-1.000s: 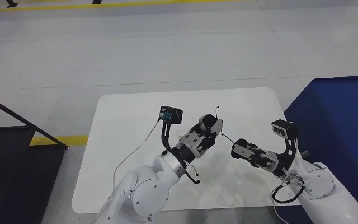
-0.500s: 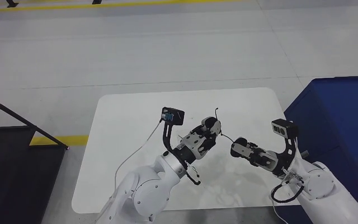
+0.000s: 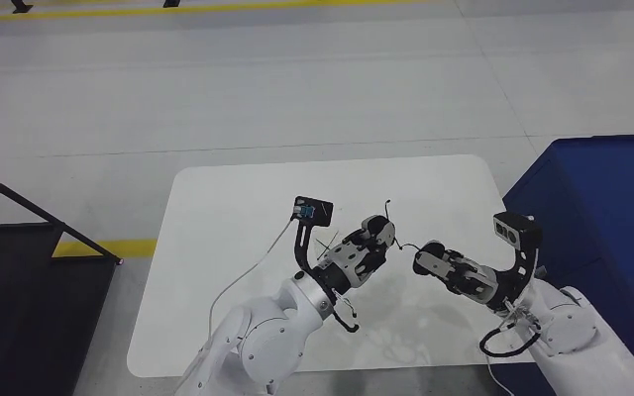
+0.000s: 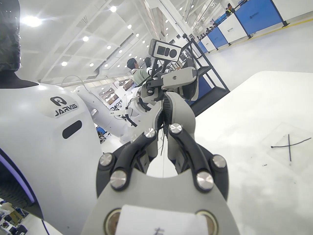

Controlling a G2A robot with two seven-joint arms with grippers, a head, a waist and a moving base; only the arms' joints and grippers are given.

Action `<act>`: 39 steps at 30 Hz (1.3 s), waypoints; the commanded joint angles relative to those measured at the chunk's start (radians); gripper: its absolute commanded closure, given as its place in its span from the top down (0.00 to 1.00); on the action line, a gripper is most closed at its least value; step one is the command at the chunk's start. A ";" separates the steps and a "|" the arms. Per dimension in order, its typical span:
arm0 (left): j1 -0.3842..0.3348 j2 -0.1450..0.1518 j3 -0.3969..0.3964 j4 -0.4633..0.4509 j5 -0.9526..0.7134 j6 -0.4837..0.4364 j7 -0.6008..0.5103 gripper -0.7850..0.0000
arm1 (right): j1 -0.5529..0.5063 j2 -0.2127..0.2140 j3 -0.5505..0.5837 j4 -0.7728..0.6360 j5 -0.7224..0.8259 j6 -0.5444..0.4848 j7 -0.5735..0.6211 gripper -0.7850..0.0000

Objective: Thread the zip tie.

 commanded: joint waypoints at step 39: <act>0.072 0.006 -0.017 -0.051 -0.033 -0.005 0.001 0.00 | -0.107 -0.070 0.027 -0.098 -0.836 0.082 -0.456 0.00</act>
